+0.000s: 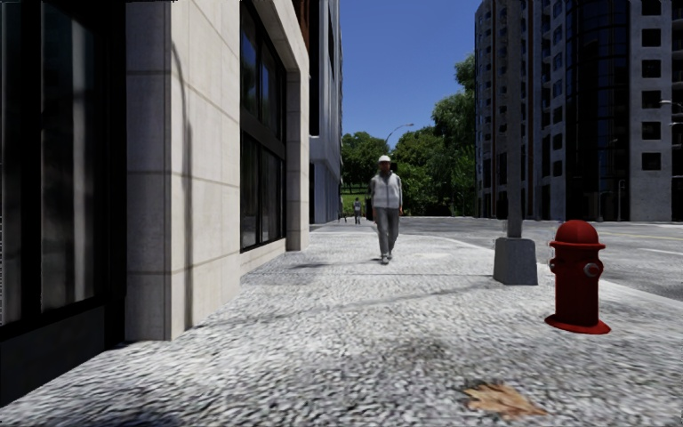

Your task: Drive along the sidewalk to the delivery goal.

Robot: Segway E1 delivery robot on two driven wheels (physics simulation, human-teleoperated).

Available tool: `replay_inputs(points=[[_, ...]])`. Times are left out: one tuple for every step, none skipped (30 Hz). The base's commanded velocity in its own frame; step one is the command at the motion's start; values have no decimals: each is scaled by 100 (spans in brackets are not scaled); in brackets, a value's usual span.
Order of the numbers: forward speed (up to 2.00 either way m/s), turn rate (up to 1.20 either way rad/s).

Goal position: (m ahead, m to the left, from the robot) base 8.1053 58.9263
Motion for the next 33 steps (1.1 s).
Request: replay_inputs(points=[[200,0],[200,0],[200,0],[200,0],[200,0],[200,0],[200,0],[200,0],[200,0],[200,0],[200,0],[200,0],[200,0],[200,0],[200,0],[200,0],[200,0],[200,0],[200,0],[200,0],[200,0],[200,0],[200,4],[200,9],[200,9],[200,11],[200,14],[200,15],[200,15],[200,15],[200,15],[200,17],[200,19]])
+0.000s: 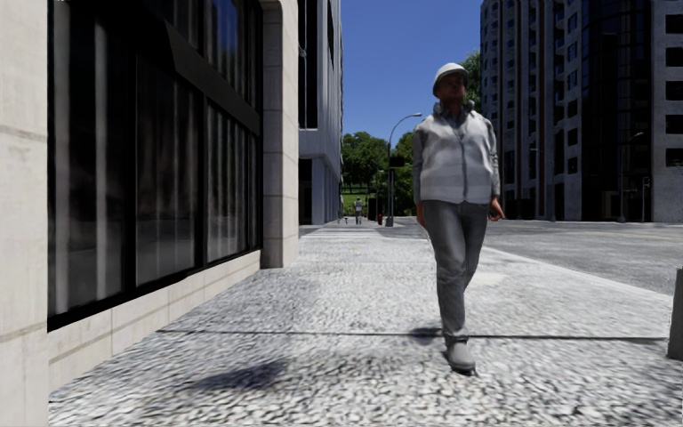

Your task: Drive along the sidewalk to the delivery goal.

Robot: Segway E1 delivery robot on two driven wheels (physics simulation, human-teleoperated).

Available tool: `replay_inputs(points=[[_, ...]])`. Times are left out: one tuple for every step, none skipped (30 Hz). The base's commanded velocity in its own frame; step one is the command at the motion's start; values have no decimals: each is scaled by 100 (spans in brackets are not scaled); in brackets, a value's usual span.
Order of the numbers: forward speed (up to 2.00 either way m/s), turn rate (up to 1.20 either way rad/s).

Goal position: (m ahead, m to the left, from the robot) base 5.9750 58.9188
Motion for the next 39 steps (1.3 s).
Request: replay_inputs(points=[[200,24],[200,26],[200,26],[200,27],[200,16],[200,7],[200,0],[200,0],[200,0],[200,0],[200,0],[200,0],[200,0],[200,0],[200,0],[200,0],[200,0],[200,0],[200,0],[200,0],[200,0],[200,0],[200,0],[200,0],[200,0],[200,0],[200,0],[200,0],[200,0],[200,-3],[200,-20],[200,-20],[200,-28],[200,-30],[200,-31],[200,-31],[200,-31],[200,-31],[200,-31]])
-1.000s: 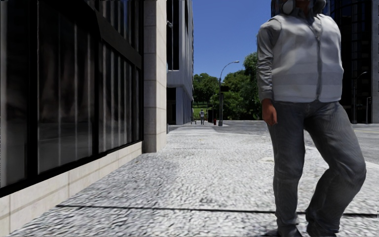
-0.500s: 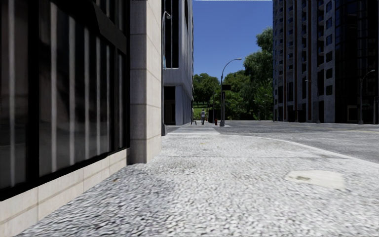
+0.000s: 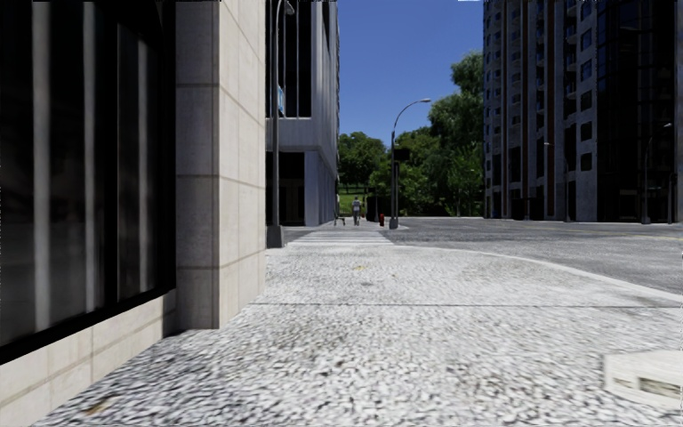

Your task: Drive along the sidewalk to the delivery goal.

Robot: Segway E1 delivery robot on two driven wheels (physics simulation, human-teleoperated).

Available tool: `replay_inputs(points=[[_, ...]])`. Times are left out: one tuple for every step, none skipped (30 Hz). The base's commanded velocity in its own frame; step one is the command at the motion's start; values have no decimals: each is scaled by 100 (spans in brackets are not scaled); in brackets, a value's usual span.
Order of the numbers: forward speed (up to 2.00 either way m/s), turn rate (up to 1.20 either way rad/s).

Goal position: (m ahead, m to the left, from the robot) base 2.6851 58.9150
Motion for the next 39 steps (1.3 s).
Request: replay_inputs(points=[[200,-31],[200,-28],[200,-27],[200,-17],[200,-17],[200,-13],[200,-7],[200,-4],[200,-3],[200,-3],[200,-1],[200,0],[200,0],[200,0],[200,0],[200,0],[200,0],[200,0],[200,0],[200,0],[200,0],[200,0],[200,0],[200,0],[200,0],[200,0],[200,0],[200,0],[200,0],[200,0],[200,0],[200,0],[200,0],[200,0],[200,0],[200,0],[200,0],[200,0],[200,0]])
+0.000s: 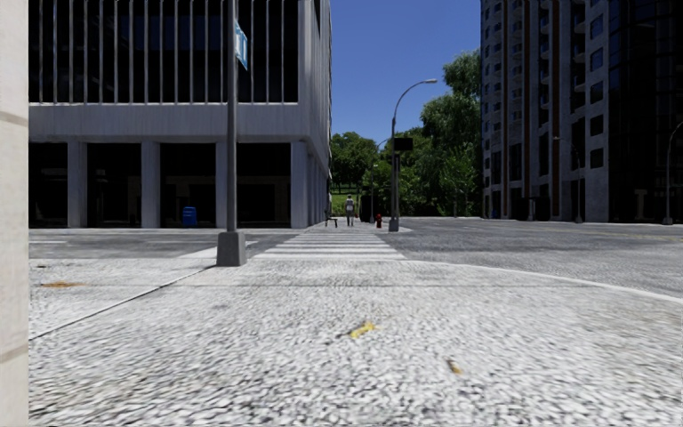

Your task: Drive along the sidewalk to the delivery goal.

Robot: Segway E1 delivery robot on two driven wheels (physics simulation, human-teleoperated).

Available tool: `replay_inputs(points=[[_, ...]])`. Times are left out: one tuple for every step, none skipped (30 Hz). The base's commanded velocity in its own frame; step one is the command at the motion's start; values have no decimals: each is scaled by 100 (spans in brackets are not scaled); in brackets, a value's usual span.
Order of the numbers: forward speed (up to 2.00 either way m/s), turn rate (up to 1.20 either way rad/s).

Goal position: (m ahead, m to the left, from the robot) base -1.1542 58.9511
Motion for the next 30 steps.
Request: replay_inputs(points=[[200,4],[200,4],[200,25],[189,36],[171,48],[163,54],[163,54],[155,55],[153,56],[153,56],[153,56],[153,56],[152,56],[152,57],[152,63],[152,64],[152,64],[152,65],[152,65],[152,65],[152,65],[152,65],[152,65],[152,65],[152,65],[152,65],[152,65],[152,65],[152,65],[152,65]])
